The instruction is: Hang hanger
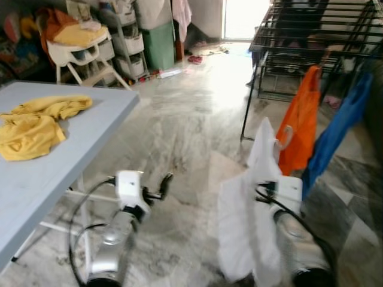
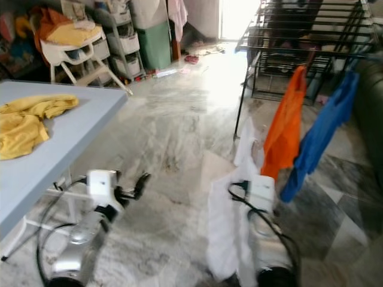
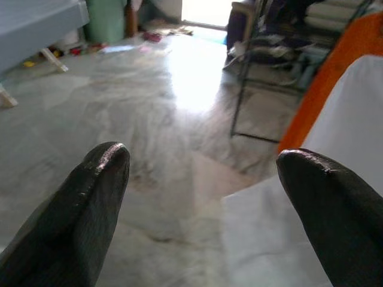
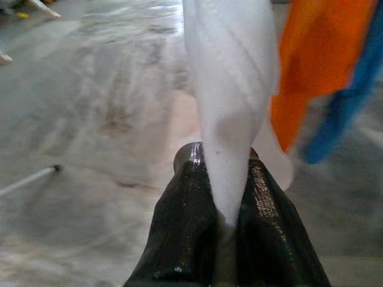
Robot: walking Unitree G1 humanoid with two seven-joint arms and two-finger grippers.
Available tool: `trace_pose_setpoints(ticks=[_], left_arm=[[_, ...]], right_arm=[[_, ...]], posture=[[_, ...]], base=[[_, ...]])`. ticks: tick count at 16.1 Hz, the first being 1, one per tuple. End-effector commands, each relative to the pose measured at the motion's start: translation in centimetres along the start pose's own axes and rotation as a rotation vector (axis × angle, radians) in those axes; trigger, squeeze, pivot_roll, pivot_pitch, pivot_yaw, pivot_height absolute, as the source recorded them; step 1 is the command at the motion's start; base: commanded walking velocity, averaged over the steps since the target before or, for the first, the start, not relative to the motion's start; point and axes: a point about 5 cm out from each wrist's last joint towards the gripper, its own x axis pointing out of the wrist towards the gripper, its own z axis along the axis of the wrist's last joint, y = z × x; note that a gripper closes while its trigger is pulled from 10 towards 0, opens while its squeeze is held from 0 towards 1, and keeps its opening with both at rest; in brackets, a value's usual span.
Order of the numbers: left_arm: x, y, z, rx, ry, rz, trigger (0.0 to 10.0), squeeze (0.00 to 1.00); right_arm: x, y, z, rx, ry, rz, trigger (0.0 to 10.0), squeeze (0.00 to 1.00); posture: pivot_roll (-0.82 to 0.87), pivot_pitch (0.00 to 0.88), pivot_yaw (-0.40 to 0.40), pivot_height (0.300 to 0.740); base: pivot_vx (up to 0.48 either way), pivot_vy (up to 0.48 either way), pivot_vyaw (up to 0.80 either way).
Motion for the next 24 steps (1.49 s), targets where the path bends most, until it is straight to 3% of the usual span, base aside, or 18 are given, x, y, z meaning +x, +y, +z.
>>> trace_pose_setpoints(ticks=[1, 7, 11, 15, 24], left_arm=[[0.3, -0.5, 0.3, 0.001, -0.012, -0.018, 10.0, 0.00], [0.4, -0.7, 0.2, 0.000, -0.009, -0.026, 10.0, 0.00], [0.5, -1.0, 0.1, 0.000, -0.007, -0.032, 10.0, 0.00], [0.5, -1.1, 0.0, -0.001, -0.008, -0.035, 10.0, 0.00], [0.5, -1.7, -0.3, -0.007, 0.005, -0.052, 10.0, 0.00]], right_arm=[[0.3, -0.7, 1.1, 0.002, -0.035, -0.018, 10.0, 0.00], [0.3, -0.8, 1.2, 0.002, -0.031, -0.025, 10.0, 0.00], [0.3, -0.8, 1.2, -0.034, -0.034, -0.007, 10.0, 0.00], [0.3, -0.8, 1.1, -0.026, -0.029, -0.011, 10.0, 0.00], [0.2, -1.1, 0.7, 0.003, 0.000, -0.035, 10.0, 0.00]], posture=[[-0.14, 0.000, 0.065, 0.740], [-0.14, 0.000, 0.065, 0.740], [-0.15, 0.000, 0.063, 0.740], [-0.14, 0.000, 0.062, 0.740], [-0.15, 0.000, 0.062, 0.740]], base=[[0.416, 0.000, 0.00], [0.419, 0.000, -0.65], [0.419, 0.000, 0.00], [0.421, 0.000, 0.47], [0.423, 0.000, -0.06]])
